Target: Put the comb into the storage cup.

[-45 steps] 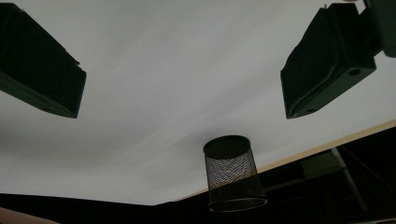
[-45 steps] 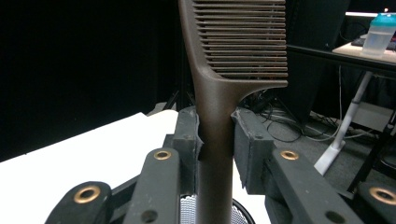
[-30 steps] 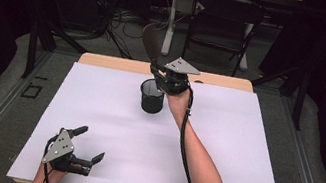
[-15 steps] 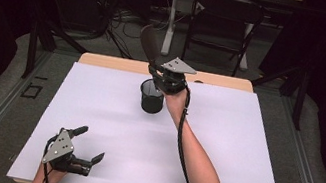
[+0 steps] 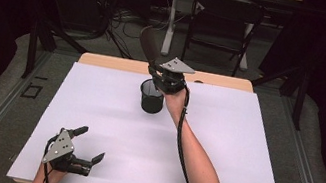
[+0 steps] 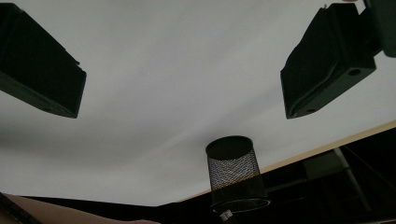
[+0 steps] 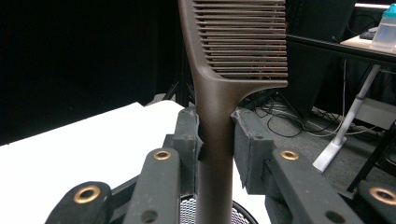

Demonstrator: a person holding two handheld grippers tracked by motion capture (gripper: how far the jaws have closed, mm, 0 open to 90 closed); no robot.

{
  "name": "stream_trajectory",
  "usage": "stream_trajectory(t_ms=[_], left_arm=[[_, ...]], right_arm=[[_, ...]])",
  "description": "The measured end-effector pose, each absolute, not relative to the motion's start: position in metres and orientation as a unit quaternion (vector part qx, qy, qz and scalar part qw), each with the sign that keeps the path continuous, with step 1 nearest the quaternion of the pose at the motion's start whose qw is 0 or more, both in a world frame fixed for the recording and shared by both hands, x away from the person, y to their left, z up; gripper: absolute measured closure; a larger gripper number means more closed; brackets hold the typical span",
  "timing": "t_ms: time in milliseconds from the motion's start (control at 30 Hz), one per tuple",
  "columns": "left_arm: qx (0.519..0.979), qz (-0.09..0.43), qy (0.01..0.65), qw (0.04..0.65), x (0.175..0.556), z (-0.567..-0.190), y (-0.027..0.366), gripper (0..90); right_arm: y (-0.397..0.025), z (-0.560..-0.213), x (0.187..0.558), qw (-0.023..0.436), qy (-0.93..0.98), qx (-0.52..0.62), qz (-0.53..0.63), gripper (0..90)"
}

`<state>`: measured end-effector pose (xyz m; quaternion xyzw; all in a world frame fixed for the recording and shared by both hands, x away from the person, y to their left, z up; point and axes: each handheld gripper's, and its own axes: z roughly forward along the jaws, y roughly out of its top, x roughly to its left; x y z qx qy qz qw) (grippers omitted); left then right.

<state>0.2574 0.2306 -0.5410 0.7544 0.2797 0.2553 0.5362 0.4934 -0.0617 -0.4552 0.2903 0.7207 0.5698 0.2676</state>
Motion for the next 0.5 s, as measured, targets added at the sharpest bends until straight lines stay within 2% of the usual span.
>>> stream_trajectory(t_ms=[500], left_arm=[[0.754,0.256,0.279,0.536,0.2571,-0.5407,0.2308,0.1]], right_arm=[[-0.0581,-0.4605,0.4959,0.265,0.727,0.291,0.563,72.5]])
